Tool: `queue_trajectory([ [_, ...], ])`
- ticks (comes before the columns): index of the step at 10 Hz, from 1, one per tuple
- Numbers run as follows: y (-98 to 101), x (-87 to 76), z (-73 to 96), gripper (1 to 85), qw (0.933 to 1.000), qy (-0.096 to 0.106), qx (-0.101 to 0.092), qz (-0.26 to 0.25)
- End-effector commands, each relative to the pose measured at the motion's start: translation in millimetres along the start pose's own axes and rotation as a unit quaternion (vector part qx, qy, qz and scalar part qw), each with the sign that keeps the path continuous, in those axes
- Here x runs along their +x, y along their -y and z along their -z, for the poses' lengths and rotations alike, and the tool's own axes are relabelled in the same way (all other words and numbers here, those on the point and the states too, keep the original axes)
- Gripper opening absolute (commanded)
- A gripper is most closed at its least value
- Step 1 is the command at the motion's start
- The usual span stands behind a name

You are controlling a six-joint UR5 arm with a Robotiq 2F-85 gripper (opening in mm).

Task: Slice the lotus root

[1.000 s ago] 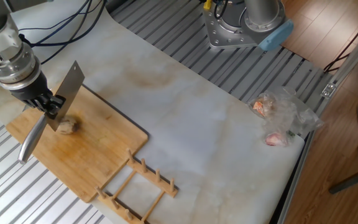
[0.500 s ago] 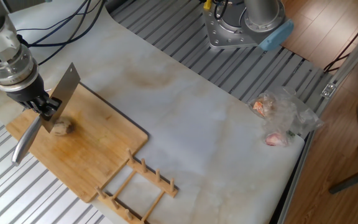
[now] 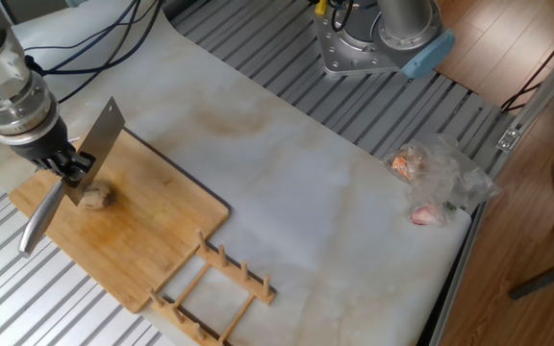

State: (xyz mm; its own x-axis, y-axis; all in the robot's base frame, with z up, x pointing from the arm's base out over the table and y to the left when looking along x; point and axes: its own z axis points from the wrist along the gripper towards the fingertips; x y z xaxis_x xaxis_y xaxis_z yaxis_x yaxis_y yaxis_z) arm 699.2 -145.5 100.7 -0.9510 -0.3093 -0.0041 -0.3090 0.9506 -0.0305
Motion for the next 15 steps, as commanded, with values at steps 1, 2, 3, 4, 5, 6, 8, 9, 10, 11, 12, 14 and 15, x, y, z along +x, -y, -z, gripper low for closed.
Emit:
queue_trajectory([
  [1, -0.6, -3.5, 0.9, 1.3, 1.0000, 0.001, -0.002, -0.008],
  [2, -0.1, -6.3, -5.3, 1.3, 0.9999, 0.007, 0.002, -0.012],
  [3, -1.3, -8.4, -9.9, 1.3, 0.9999, 0.009, -0.004, -0.013],
  [4, -0.6, -9.2, -10.3, 1.3, 0.9999, 0.008, -0.002, -0.013],
  [5, -0.9, -8.4, -6.4, 1.3, 0.9999, 0.004, 0.000, -0.014],
  [6, -0.6, -7.7, -2.0, 1.3, 0.9999, -0.002, 0.004, -0.016],
  [8, -3.2, -9.2, 2.8, 1.3, 0.9997, -0.008, 0.005, -0.022],
  [9, -4.2, -9.5, 4.5, 1.3, 0.9996, -0.012, 0.006, -0.026],
  [10, -5.1, -9.8, 4.9, 1.3, 0.9995, -0.012, 0.006, -0.027],
  [11, -5.1, -9.6, 1.8, 1.3, 0.9995, -0.010, 0.006, -0.028],
  [12, -5.4, -11.4, -6.8, 1.3, 0.9996, 0.000, -0.001, -0.028],
  [14, -6.2, -11.5, -12.2, 1.3, 0.9996, 0.004, -0.006, -0.029],
  [15, -6.5, -9.7, -6.5, 1.3, 0.9996, -0.002, -0.003, -0.029],
])
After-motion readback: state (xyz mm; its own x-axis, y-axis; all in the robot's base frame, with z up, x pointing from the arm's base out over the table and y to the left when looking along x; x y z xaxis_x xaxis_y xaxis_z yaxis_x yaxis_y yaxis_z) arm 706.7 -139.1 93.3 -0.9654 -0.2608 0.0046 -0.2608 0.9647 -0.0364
